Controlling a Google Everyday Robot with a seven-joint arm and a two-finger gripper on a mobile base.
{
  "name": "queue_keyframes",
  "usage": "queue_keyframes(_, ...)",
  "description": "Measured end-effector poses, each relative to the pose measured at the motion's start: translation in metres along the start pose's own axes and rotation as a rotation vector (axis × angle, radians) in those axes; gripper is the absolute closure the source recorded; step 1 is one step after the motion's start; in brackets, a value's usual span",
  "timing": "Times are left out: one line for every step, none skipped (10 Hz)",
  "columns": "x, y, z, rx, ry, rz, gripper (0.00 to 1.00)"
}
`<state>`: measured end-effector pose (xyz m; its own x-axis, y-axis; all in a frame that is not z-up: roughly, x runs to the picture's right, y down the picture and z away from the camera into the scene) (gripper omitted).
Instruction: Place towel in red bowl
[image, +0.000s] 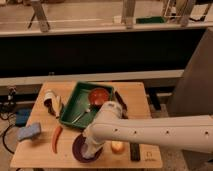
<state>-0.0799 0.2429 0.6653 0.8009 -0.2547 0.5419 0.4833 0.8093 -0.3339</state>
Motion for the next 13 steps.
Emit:
queue_keyframes(-0.001, -0.003, 0.003, 0.009, 0.001, -0.023, 0.20)
queue_keyframes(-0.001, -0.005, 0.008, 0.010, 0.002, -0.037, 0.20)
queue_keyframes(-0.001, -0.008, 0.014, 0.006, -0.002, -0.043, 0.20)
queue_keyframes(-0.001, -0.011, 0.018, 0.002, -0.006, -0.045, 0.20)
queue_keyframes(0.001, -0.013, 0.021, 0.000, -0.007, -0.040, 0.20)
queue_keyframes(0.003, -0.014, 0.024, -0.003, -0.009, -0.029, 0.24)
queue_keyframes(0.006, -0.015, 0.026, -0.008, -0.009, -0.019, 0.24)
queue_keyframes(0.010, -0.015, 0.029, -0.016, -0.007, -0.008, 0.23)
queue_keyframes(0.013, -0.014, 0.035, -0.030, -0.011, 0.005, 0.23)
queue_keyframes(0.019, -0.012, 0.041, -0.051, -0.025, 0.023, 0.23)
queue_keyframes(0.026, -0.008, 0.047, -0.070, -0.030, 0.048, 0.23)
queue_keyframes(0.030, -0.005, 0.052, -0.088, -0.031, 0.065, 0.23)
queue_keyframes(0.033, -0.003, 0.055, -0.102, -0.033, 0.088, 0.23)
